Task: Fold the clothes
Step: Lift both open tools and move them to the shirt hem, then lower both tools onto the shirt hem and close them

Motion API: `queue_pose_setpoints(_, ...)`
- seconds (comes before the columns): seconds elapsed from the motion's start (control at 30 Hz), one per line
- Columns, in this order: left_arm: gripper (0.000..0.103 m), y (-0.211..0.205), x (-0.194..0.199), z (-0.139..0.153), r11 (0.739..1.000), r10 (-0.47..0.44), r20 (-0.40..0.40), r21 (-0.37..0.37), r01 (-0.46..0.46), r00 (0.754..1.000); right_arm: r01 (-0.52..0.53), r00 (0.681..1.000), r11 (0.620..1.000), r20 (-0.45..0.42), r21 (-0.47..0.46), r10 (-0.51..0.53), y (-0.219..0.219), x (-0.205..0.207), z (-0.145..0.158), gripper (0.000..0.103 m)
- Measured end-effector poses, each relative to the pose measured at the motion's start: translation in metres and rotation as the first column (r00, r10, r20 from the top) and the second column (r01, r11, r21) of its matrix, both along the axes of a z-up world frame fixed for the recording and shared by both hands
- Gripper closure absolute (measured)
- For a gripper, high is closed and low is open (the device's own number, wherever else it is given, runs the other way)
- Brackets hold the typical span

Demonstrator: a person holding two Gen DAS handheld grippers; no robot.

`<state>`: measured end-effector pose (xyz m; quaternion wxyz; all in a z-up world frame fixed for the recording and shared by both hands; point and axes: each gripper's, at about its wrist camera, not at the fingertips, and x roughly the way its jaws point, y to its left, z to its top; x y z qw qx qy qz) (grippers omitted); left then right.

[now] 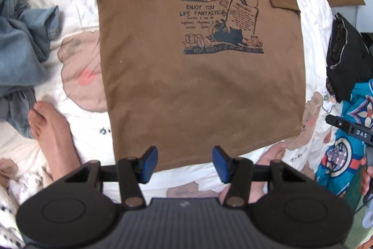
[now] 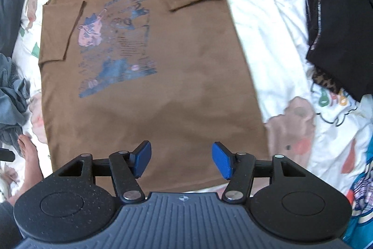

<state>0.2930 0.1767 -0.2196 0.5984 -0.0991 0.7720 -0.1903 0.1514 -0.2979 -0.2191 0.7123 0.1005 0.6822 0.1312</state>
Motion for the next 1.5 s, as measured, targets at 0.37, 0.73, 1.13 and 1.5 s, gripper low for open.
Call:
queue_pose_setpoints(0.37, 0.049, -0.012, -0.027, -0.033, 0.998, 0.065, -0.025, 0.013, -0.064, 0.998, -0.094, 0.996, 0.996, -0.009, 0.012, 0.094, -0.041, 0.026, -0.036, 0.041)
queue_pose_setpoints(0.73, 0.055, -0.009, -0.073, -0.086, 0.987, 0.159, -0.012, 0.017, -0.159, 0.987, -0.189, 0.982, 0.982, -0.022, 0.029, 0.190, -0.073, 0.003, -0.090, 0.046)
queue_pose_setpoints(1.13, 0.073, 0.023, -0.115, -0.129, 0.979, 0.180, -0.001, 0.093, -0.179, 0.984, -0.270, 0.962, 0.963, -0.047, -0.007, 0.269, -0.067, -0.029, -0.151, 0.063)
queue_pose_setpoints(1.5, 0.093, 0.027, -0.119, -0.146, 0.982, 0.153, 0.013, 0.110, -0.153, 0.988, -0.340, 0.938, 0.938, -0.088, -0.067, 0.334, -0.065, -0.044, -0.194, 0.078)
